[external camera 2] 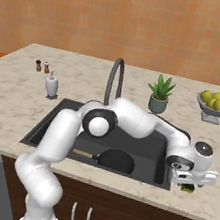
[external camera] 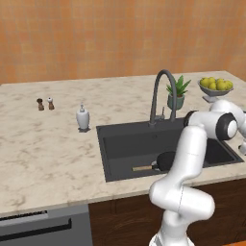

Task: Pick the pan and sponge and place them into the sink. Then turn on the water.

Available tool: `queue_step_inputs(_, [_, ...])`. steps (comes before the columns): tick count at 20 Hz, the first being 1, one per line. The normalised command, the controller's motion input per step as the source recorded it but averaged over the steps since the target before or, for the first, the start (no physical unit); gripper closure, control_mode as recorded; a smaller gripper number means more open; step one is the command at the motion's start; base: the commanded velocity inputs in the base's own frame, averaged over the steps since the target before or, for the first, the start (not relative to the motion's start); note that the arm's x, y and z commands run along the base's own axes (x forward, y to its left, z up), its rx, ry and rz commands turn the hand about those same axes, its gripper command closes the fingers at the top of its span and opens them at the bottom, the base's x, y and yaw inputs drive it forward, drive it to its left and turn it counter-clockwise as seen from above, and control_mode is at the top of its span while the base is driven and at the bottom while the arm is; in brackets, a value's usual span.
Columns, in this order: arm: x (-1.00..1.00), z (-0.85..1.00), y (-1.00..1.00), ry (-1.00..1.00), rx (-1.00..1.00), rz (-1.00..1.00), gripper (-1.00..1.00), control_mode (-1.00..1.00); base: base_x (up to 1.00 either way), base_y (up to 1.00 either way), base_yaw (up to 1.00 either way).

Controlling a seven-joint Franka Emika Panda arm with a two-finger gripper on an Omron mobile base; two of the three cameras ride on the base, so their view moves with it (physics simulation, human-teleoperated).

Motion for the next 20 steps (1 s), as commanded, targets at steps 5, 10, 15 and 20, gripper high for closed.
queue_step_inputs(5, [0.14, -0.80, -0.10, 0.12, 0.05, 0.00, 1.00, -1.00, 0.00, 0.00, 0.00])
queue_step_inputs(10, [0.02, -0.85, 0.00, 0.13, 0.07, 0.00, 1.00, -1.00, 0.00, 0.00, 0.00])
queue_step_inputs(15, [-0.43, -0.25, 0.47, -0.21, 0.01, 0.06, 1.00, -1.00, 0.00, 0.00, 0.00])
queue_step_inputs(20, [-0.19, 0.00, 0.94, -0.29, 0.00, 0.18, 1.00, -1.00, 0.00, 0.00, 0.00])
